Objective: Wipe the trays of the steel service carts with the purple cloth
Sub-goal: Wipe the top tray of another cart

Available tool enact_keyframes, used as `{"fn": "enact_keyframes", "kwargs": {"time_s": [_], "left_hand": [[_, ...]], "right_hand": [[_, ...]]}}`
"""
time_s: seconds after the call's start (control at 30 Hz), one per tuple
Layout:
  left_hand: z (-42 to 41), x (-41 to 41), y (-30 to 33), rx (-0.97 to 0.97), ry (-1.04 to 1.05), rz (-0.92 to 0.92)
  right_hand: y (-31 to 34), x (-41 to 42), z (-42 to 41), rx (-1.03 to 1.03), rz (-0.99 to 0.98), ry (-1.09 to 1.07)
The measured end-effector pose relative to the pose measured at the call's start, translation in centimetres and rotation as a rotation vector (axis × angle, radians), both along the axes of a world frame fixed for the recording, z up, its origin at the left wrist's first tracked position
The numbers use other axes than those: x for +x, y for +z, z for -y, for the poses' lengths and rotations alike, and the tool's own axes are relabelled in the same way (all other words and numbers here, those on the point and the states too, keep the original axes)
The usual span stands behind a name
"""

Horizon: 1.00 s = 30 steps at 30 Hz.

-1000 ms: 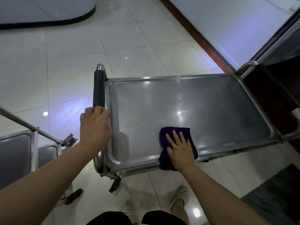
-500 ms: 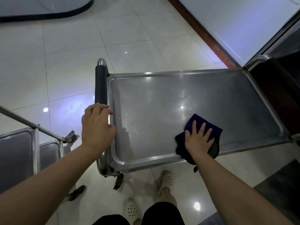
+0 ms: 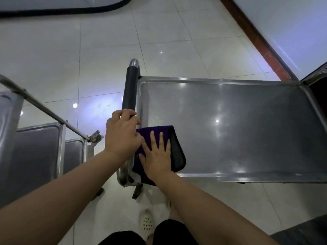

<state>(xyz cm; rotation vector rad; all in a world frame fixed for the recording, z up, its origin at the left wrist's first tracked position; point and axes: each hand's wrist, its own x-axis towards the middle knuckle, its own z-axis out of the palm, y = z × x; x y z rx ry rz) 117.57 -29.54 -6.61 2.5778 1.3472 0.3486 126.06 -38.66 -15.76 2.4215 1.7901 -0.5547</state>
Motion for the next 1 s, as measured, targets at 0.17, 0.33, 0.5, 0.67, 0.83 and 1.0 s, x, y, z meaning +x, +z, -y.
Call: {"fn": "enact_keyframes", "kwargs": {"time_s": [0.17,0.33,0.5,0.67,0.83,1.0], "left_hand": [[-1.6,1.8,1.9,0.233,-0.144,-0.338],[-3.1,5.5,4.1,0.298,-0.262,-0.667],[-4.8,9.1,4.7,0.324,-0.212,-0.834],[-6.7,11.0,4.3,0.231,-0.154,-0.865],[-8.1,10.0,2.0,0.283,-0.216,-0.571],[-9.1,8.6,0.6,0.291,-0.120,-0.269]], "right_hand": [[0.9,5.0,1.0,0.002,0.006,0.111],[1.5,13.7,2.9,-0.058,0.040,-0.071],[1.4,22.9,6.5,-0.064,0.093,-0.268],[1.4,29.9,9.2,-0.046,0.120,-0.488],[0.7,30.6,8.3,-0.048,0.126,-0.657],[0.3,27.7,5.0,-0.048,0.118,-0.658]]}}
